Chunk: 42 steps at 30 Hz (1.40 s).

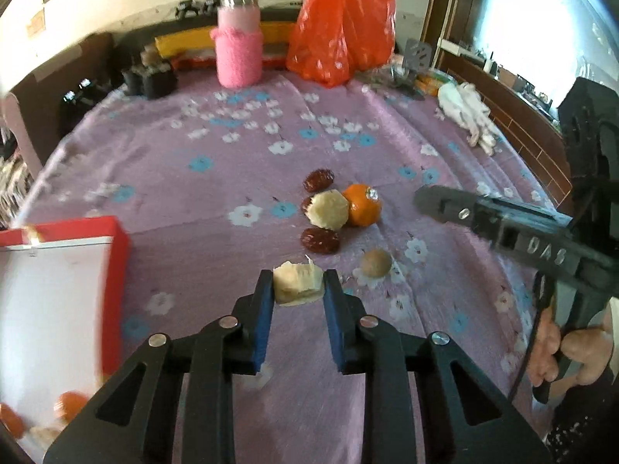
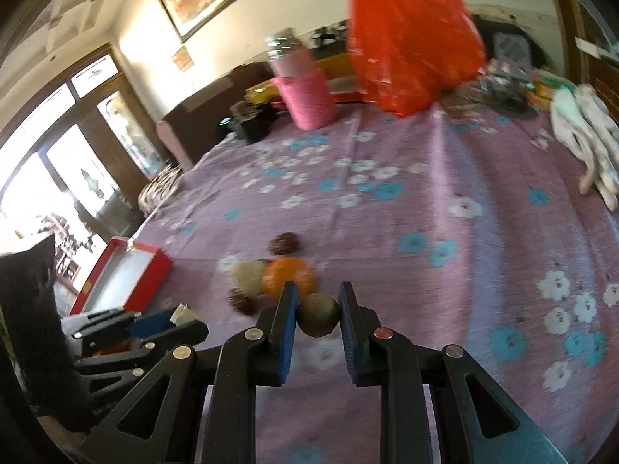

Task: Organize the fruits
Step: 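Carry the cake cube in the left tool into the tray and release while the right tool drops its kiwi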

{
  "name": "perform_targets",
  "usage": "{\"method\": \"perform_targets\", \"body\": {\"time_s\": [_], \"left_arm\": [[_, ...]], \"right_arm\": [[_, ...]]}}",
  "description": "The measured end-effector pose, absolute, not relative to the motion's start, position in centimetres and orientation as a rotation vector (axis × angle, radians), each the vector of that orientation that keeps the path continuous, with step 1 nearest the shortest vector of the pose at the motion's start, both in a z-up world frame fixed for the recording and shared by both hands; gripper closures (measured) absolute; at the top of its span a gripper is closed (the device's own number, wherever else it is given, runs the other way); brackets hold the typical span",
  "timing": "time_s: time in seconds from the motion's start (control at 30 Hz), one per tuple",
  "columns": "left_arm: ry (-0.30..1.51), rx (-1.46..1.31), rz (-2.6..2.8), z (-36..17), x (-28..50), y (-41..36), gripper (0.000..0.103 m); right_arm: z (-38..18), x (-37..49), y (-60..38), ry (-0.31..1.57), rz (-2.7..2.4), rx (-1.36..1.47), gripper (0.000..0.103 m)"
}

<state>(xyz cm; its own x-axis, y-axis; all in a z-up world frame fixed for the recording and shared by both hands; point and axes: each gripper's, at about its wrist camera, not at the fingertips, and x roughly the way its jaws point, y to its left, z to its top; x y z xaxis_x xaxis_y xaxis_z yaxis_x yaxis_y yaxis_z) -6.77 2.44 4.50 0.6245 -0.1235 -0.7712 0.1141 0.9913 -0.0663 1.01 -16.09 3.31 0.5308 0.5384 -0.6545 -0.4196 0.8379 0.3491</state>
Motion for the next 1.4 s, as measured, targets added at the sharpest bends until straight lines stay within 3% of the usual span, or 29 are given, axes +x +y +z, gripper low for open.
{"method": "perform_targets", "body": {"time_s": [0.4, 0.7, 1.2, 1.3, 1.37, 1.4], "left_arm": [[0.754, -0.065, 0.097, 8.5, -15.8, 14.1, 0.08], [0.745, -0.079, 0.303, 7.0, -18.9, 22.7, 0.08], [0.807, -0.123, 0.305, 4.5, -19.7, 24.6, 0.08], [0.809, -0.118, 0.315, 4.7, -19.7, 24.5, 0.075], [0.806, -0.11, 0.327, 4.8, -19.8, 24.5, 0.053], [0.797, -0.102, 0.339, 4.9, -19.9, 24.4, 0.049]], "right_arm": [[7.7, -7.5, -4.0, 0.747, 0.823, 0.008, 0.082], [6.4, -12.4, 5.5, 0.78, 0.947, -0.105, 0.082], [3.5, -15.5, 11.8, 0.835, 0.963, -0.219, 0.079], [3.8, -15.5, 11.7, 0.824, 0.967, -0.215, 0.078], [4.3, -15.6, 11.3, 0.809, 0.97, -0.197, 0.078], [4.6, -15.5, 11.0, 0.806, 0.973, -0.187, 0.076]]}}
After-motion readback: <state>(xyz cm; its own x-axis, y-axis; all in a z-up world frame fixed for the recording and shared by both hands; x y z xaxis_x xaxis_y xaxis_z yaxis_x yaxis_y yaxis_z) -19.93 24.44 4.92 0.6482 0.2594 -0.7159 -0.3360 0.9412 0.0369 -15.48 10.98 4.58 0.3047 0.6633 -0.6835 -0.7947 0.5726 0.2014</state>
